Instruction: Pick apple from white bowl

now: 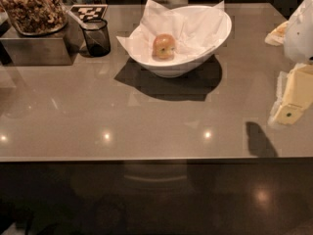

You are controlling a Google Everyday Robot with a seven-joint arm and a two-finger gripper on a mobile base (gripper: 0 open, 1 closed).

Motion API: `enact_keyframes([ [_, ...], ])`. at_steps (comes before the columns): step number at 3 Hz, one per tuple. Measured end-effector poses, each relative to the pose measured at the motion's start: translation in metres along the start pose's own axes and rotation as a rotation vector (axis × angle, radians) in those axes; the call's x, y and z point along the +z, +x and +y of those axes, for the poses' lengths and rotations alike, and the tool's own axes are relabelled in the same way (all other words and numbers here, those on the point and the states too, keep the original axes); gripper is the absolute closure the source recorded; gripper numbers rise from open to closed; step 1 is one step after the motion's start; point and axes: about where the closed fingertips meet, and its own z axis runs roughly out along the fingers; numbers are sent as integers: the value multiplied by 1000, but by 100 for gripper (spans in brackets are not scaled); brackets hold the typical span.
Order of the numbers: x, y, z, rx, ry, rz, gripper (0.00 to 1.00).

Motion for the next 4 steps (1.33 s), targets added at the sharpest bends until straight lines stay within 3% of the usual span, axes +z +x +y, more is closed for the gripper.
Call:
enact_keyframes([
  [1,0,0,0,0,0,0,0],
  [2,-3,-3,-9,22,46,-10,0],
  [3,-11,-6,-39,92,155,-91,0],
  [4,-20,-12,-87,157,273,-232,0],
])
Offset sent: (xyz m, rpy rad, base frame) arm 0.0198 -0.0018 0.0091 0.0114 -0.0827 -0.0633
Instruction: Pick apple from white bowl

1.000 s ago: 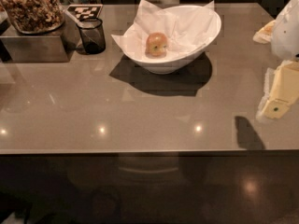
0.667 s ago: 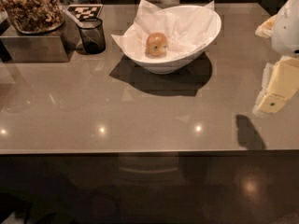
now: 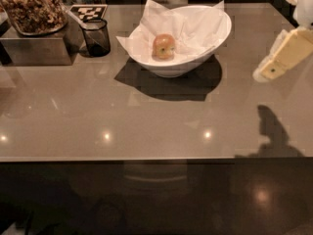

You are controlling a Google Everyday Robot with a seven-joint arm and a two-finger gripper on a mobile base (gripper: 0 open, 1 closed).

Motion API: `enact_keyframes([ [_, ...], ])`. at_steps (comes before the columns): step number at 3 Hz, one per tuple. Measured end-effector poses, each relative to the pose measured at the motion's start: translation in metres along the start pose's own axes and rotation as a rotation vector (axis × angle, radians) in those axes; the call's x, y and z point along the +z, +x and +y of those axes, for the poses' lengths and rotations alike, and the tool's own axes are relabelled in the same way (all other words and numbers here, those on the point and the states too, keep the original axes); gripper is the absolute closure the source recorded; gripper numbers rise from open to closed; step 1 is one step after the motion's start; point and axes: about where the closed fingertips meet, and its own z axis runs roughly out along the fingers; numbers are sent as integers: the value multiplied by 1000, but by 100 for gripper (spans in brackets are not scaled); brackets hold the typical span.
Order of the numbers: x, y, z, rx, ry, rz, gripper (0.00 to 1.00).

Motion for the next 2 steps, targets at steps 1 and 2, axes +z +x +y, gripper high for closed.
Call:
enact_keyframes([
  [1,3,-14,-18,21,39,-68,0],
  [2,3,-14,-18,21,39,-68,0],
])
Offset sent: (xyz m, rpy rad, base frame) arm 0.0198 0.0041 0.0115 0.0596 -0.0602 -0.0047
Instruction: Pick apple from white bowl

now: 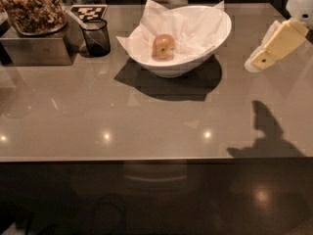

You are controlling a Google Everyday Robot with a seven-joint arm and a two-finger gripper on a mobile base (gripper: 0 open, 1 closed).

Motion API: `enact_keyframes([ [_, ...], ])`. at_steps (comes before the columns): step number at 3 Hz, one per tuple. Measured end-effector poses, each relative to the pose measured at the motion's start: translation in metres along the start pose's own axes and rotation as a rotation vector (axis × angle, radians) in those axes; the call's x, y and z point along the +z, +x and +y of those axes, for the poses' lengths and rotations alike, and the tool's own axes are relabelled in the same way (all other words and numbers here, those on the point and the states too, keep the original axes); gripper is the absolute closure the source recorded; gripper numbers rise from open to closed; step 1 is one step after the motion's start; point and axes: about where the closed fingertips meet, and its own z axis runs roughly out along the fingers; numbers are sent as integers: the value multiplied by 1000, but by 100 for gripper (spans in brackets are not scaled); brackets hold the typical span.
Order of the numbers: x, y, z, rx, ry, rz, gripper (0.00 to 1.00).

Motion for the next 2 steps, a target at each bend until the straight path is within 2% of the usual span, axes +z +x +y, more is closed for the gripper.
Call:
enact_keyframes([
  [1,23,-3,-9,99,-2,-69,0],
  [2,67,-29,-21,223,-49,-166,0],
])
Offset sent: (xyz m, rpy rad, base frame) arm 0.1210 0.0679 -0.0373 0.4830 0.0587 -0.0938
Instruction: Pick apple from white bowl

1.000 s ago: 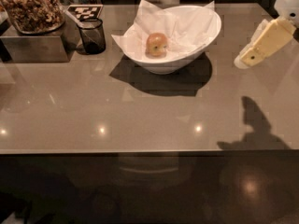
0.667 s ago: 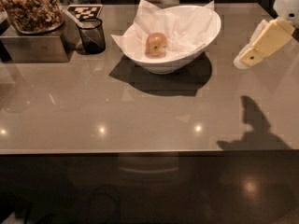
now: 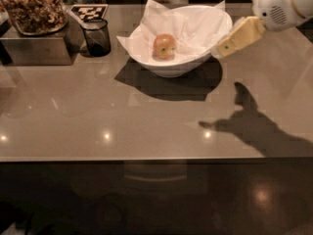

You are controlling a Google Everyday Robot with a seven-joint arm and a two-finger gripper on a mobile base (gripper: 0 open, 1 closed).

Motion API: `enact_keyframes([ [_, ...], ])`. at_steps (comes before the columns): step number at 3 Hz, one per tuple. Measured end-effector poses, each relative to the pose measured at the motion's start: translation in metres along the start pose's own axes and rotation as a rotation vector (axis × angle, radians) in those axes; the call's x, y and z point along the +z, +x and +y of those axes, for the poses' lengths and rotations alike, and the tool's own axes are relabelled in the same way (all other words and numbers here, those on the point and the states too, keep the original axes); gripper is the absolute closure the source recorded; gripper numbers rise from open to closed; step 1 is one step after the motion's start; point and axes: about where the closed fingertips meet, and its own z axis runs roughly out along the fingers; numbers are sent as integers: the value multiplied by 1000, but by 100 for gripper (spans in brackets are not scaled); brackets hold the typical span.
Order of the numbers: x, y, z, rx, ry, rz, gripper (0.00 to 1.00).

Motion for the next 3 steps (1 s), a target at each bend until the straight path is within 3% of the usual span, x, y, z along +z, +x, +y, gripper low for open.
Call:
enact_keyframes([
  [1,40,-27,-1,55,-46,-50,0],
  [3,43,-28,-1,56,-50,-52,42],
])
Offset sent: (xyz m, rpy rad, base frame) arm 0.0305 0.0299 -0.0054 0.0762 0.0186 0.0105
